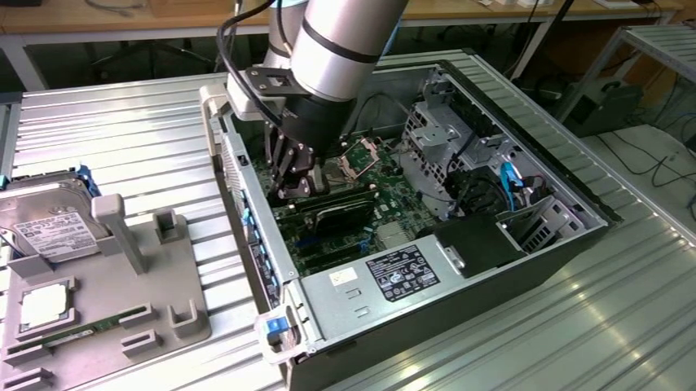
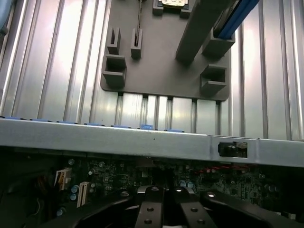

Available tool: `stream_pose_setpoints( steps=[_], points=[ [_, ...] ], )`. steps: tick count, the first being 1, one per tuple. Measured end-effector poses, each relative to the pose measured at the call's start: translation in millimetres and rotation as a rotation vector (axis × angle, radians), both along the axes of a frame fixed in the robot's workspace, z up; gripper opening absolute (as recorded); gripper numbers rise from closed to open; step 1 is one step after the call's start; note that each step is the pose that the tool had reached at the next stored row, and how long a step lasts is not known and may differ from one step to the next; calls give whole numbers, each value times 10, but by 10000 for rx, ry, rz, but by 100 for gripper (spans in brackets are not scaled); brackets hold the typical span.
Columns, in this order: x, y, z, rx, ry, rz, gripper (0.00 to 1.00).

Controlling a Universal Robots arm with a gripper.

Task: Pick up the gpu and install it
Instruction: 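Press down on the gpu until it lock into place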

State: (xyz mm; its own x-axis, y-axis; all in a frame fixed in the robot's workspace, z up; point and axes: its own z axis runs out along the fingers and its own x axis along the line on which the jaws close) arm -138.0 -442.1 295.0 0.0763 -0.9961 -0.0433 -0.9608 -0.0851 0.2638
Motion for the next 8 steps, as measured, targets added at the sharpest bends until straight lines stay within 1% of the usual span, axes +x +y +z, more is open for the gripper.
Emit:
stream_pose_setpoints(
  steps=[4,8],
  points=[
    [1,-3,-5,-1,43,1,11],
    [1,-35,-6,0,104,1,11]
  ],
)
